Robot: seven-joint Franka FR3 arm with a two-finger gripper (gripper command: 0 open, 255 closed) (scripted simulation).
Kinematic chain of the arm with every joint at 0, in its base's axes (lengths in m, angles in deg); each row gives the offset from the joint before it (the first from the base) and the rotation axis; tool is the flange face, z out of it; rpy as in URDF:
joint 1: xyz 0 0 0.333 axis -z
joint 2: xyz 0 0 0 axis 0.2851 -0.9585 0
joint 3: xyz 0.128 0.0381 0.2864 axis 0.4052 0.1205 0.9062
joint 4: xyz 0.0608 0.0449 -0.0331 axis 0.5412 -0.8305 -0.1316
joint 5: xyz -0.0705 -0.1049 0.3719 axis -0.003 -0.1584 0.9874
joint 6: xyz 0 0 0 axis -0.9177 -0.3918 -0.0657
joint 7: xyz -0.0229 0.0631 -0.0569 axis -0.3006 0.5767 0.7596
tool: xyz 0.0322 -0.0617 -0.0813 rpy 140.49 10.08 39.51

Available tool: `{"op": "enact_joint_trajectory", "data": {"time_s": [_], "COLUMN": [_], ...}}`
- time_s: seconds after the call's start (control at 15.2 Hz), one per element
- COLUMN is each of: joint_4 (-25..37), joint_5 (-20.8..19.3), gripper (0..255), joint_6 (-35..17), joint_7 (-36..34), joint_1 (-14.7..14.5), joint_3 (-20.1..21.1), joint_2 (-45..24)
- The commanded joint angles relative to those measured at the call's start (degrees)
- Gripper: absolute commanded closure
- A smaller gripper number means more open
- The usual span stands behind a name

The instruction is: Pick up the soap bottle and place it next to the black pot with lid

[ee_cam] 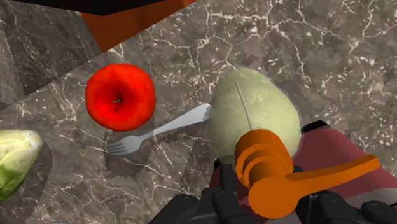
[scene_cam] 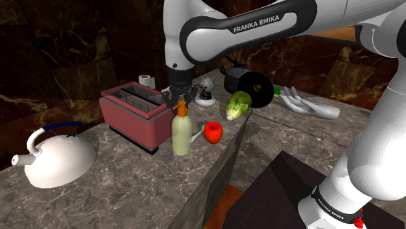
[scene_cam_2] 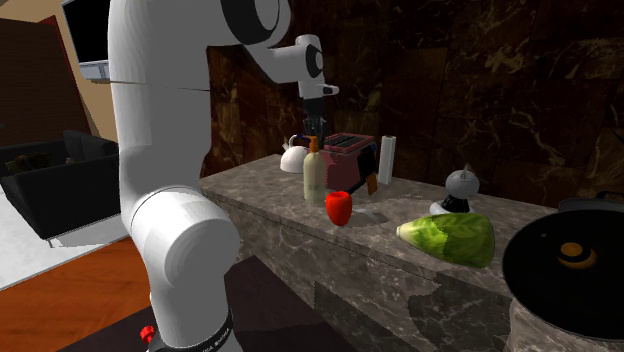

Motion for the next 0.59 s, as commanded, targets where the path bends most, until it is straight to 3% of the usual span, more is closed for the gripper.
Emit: {"op": "enact_joint_trajectory", "data": {"time_s": [0.0, 0.53], "joint_4": [1.08, 6.58], "joint_5": [0.24, 0.75], "gripper": [255, 255], "joint_6": [1.37, 7.33], "joint_7": [0.25, 1.04], "joint_1": [0.01, -0.06], "joint_3": [0.03, 0.15], "joint_2": [0.34, 0.91]}}
